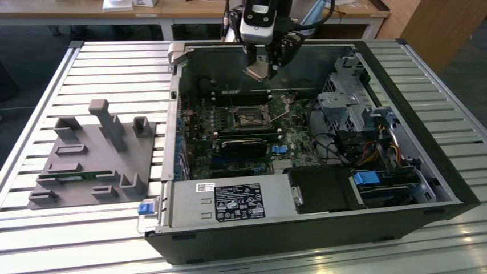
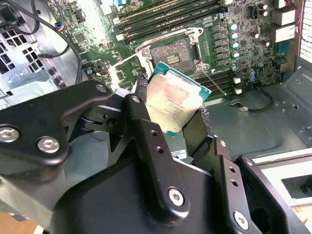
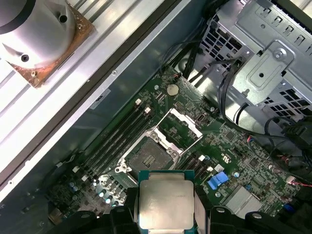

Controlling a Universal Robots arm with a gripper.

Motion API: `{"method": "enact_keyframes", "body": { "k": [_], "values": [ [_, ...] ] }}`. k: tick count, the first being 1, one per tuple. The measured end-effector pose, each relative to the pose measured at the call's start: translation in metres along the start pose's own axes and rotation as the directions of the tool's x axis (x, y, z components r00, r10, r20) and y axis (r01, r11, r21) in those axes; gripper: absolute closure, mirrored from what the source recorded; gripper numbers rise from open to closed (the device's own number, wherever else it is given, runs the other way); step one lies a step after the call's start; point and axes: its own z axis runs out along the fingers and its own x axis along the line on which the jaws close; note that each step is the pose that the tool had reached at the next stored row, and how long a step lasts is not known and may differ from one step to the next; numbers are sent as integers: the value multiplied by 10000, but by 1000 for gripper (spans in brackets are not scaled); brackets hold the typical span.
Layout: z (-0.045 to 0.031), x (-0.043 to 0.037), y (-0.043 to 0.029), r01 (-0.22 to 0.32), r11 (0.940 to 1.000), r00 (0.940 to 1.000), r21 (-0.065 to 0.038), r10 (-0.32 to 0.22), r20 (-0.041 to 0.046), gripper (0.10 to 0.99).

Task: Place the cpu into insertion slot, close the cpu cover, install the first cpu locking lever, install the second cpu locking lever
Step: 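Place the cpu into insertion slot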

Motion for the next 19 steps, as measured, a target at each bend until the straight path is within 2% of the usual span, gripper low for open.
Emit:
{"method": "enact_keyframes", "body": {
  "k": [19],
  "values": [
    [6, 0, 0, -547, 9985, 9985, -11, 547, 49, 545]
  ]
}}
